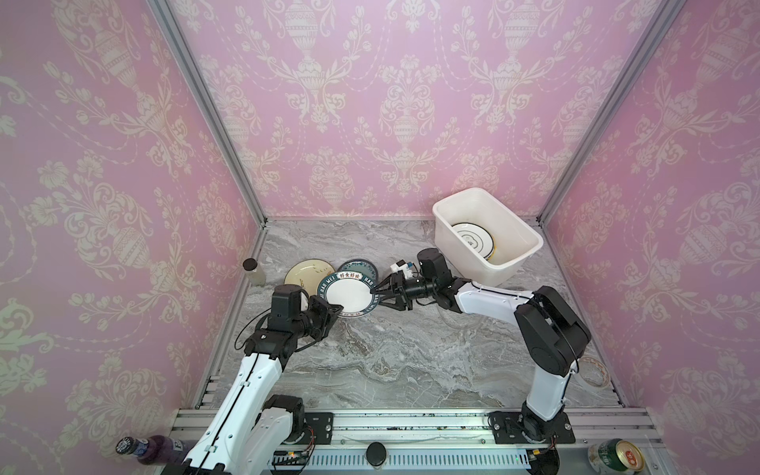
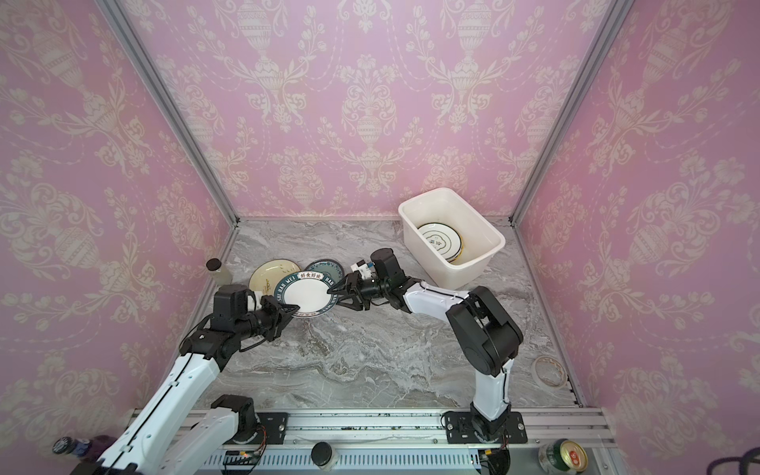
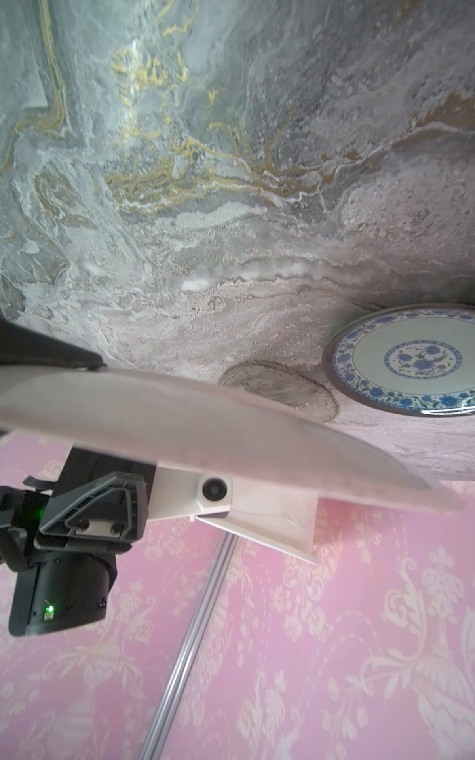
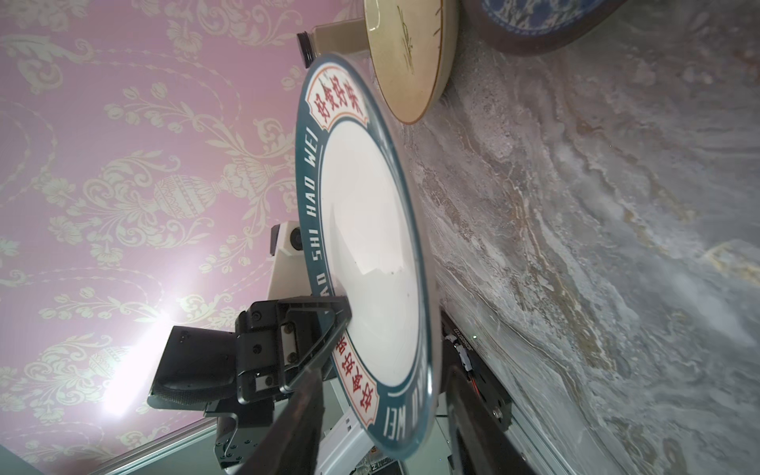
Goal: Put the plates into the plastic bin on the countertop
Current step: 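Raise the green-rimmed plate upright with the left gripper while the right holds its edge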
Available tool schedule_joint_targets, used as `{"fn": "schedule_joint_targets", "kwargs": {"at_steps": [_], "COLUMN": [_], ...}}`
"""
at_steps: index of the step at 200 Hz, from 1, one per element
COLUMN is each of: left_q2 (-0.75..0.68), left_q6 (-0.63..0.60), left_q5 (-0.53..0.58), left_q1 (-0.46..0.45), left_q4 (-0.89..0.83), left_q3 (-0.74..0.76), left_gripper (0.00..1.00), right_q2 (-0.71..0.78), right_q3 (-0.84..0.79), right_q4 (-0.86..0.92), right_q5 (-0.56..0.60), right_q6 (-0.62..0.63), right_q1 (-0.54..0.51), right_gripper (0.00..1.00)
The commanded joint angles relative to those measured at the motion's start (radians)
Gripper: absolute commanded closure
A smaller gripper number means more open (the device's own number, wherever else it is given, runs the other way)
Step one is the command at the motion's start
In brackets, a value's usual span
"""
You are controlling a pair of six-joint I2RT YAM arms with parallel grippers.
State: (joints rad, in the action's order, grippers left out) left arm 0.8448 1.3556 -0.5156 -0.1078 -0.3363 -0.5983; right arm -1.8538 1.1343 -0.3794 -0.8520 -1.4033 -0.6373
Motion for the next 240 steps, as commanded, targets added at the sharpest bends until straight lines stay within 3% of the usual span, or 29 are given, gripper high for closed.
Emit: {"fn": "schedule_joint_targets", "kwargs": {"at_steps": [1,59,137,164,189,219,240], "left_q2": [-0.01,-0.017,-0.048,-0.045,-0.042,-0.035,-0.033], "left_q6": [0.084,0.083,0.097,0.087,0.045,-0.047,-0.091], "left_q5": [0.025,0.023,0.027,0.022,0.026,0.029,0.03], "left_q1": [-0.004,-0.012,-0.02,-0.022,-0.022,-0.021,-0.022], "left_q4": [0.09,0.066,0.065,0.064,0.023,-0.059,-0.082], "left_q3": [-0.024,-0.035,-0.006,-0.018,-0.055,-0.125,-0.18], "left_gripper": [1.0,1.0,1.0,0.99,0.83,0.49,0.37], "right_q2": [-0.009,-0.074,-0.067,-0.051,-0.029,0.02,0.053], "right_q3": [0.005,0.074,0.081,0.074,0.099,0.158,0.196], "right_q4": [-0.113,-0.219,-0.202,-0.183,-0.116,0.056,0.175], "right_q5": [0.029,0.106,0.172,0.188,0.185,0.189,0.192], "right_q6": [-0.059,-0.123,-0.108,-0.095,-0.058,0.047,0.105], "right_q1": [-0.022,-0.057,-0.06,-0.059,-0.05,-0.022,0.008], "right_gripper": [0.51,0.63,1.0,1.0,1.0,1.0,1.0]}}
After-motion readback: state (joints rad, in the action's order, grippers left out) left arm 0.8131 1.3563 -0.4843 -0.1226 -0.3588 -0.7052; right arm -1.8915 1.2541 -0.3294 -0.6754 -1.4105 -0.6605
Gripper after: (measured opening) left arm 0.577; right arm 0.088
